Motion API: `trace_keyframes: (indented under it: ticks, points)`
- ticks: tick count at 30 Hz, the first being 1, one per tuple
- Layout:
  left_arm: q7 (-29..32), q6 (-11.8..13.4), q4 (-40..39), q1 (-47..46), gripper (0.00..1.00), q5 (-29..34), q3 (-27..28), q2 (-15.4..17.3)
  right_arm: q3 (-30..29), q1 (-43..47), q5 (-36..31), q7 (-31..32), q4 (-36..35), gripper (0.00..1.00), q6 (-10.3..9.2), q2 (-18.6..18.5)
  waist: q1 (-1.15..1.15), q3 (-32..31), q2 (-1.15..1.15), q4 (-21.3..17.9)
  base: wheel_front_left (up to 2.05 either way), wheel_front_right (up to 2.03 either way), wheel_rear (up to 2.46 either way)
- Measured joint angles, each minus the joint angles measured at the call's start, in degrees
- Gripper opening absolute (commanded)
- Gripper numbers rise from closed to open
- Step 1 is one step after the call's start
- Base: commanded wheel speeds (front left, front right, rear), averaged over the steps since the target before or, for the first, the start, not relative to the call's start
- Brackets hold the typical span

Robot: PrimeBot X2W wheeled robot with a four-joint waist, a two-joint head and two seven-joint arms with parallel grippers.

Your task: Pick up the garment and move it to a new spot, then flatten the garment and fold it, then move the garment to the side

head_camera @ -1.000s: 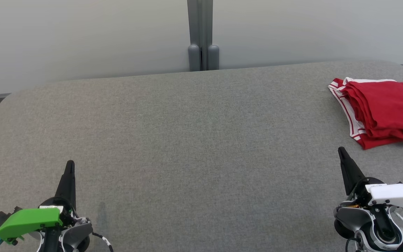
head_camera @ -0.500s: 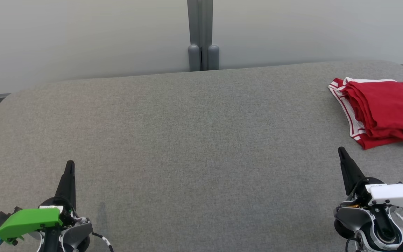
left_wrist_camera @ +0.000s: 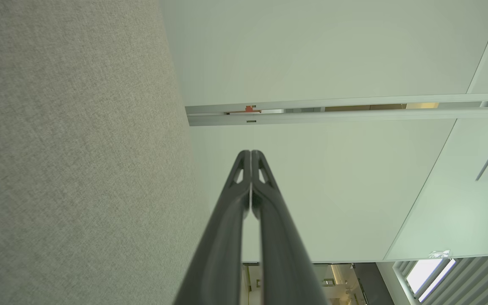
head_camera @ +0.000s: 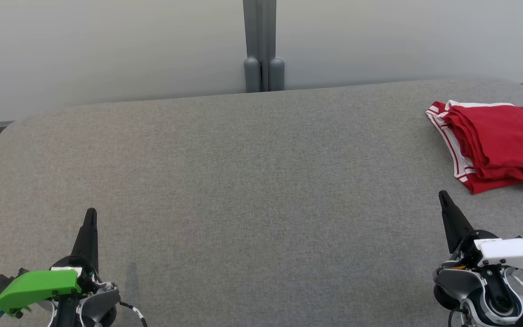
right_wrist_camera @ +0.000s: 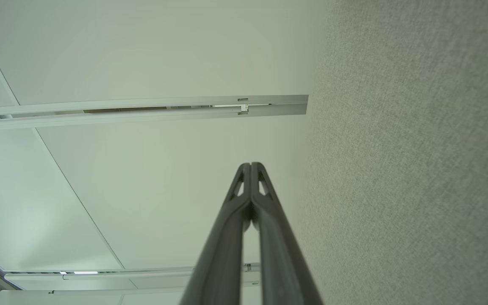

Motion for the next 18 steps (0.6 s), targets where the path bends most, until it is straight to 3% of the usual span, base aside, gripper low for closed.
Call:
trace_keyframes:
  ticks: [18]
  points:
    - [0.1, 0.0, 0.0, 0.0, 0.0, 0.1, 0.1, -0.1, 0.0, 0.0, 0.0, 0.0, 0.0, 0.0, 0.0, 0.0, 0.0, 0.0, 0.0, 0.0, 0.0, 0.0, 0.0]
